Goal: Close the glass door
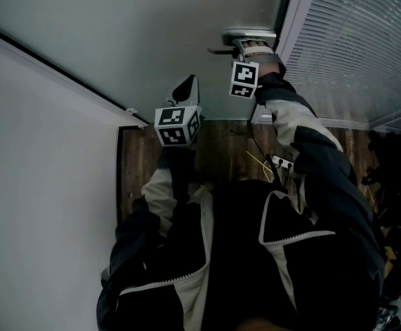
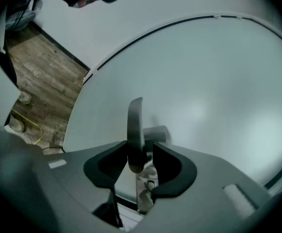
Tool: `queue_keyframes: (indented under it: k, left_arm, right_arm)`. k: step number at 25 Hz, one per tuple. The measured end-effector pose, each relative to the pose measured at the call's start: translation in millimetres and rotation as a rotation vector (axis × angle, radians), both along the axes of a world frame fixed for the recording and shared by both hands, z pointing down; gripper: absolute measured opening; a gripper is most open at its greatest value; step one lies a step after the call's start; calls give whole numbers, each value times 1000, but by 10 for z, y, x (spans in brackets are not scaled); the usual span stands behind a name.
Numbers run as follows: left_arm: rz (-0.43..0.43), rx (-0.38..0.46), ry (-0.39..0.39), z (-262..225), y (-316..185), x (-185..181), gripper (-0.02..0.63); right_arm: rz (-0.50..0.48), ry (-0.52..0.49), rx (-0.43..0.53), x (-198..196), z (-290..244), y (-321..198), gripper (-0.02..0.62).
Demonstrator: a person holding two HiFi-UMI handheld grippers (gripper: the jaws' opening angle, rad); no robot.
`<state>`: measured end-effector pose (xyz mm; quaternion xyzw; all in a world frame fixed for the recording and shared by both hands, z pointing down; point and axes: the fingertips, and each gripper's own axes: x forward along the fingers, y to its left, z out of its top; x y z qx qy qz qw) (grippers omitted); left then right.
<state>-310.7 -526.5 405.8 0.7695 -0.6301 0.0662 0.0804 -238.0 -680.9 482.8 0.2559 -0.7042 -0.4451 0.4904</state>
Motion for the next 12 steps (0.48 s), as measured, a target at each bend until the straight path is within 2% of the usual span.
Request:
queue_keyframes:
  k: [3, 4, 5, 8, 10, 12]
  left_arm:
    - [1, 14, 4, -45, -47, -40, 2]
    - [1, 17, 6, -47, -57, -47, 2]
    - [4, 21, 11, -47, -72, -44, 2]
    - [28, 38, 27, -81, -150, 40, 2]
    - [46, 47, 37, -94, -180, 110, 2]
    - [60, 51, 49, -52, -181, 171, 2]
  right_arm:
    - [11, -113, -30, 52, -161, 186, 159]
    - [15, -178, -43, 71, -241, 284, 135]
    - [25, -260, -69, 99, -330, 391, 75]
    - [91, -609, -247, 239, -632, 707, 6]
    - [144, -867, -399, 344, -766, 897, 5]
    - [189, -1076, -515, 444, -790, 1050, 5]
